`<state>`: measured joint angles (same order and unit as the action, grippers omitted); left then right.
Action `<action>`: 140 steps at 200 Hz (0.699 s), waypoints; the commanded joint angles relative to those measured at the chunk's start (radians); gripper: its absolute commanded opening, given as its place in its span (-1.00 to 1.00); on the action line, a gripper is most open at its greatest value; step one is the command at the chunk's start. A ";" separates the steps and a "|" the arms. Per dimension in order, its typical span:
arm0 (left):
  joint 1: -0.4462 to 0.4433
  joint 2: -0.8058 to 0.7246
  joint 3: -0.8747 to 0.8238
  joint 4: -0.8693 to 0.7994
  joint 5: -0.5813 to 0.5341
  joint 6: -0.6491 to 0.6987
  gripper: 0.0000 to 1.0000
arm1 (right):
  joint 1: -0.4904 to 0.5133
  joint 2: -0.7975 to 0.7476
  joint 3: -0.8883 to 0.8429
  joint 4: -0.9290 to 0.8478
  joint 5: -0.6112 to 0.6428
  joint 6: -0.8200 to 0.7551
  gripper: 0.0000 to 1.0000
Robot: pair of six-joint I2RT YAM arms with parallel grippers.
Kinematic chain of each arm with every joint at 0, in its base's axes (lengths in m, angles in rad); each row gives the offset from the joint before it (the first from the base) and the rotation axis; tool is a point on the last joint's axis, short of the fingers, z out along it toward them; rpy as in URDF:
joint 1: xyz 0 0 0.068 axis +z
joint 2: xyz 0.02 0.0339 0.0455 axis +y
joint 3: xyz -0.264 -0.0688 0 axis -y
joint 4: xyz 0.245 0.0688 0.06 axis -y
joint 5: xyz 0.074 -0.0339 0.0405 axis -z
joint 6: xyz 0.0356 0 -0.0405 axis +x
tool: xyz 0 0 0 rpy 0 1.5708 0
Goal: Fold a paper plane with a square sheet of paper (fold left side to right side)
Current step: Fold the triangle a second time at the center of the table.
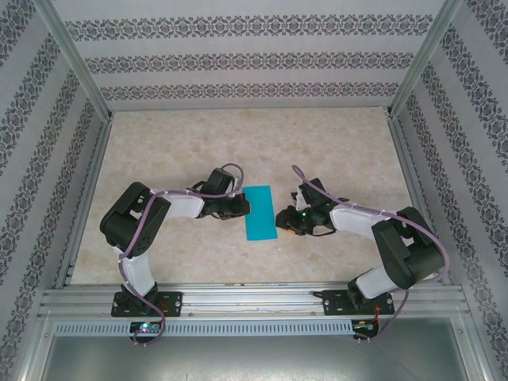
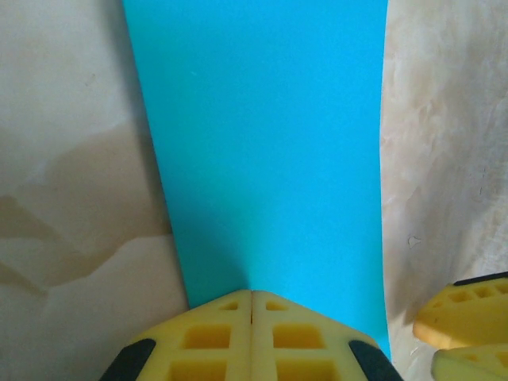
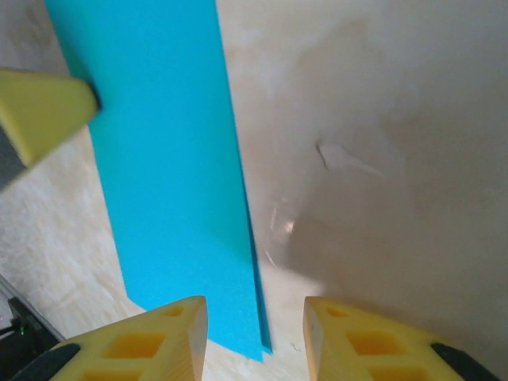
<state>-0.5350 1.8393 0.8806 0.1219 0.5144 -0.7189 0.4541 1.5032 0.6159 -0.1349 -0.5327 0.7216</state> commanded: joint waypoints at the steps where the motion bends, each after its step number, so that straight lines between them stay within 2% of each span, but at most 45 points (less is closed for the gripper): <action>1: -0.005 0.004 -0.025 -0.047 -0.038 0.016 -1.00 | 0.004 0.004 -0.021 -0.012 -0.046 -0.013 -0.24; 140: -0.004 0.007 -0.020 -0.050 -0.031 0.018 -1.00 | 0.063 0.069 0.008 0.063 -0.079 0.038 -0.38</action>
<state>-0.5350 1.8393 0.8806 0.1219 0.5148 -0.7185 0.4690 1.5326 0.6094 -0.1276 -0.5659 0.7387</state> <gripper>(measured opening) 0.056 0.316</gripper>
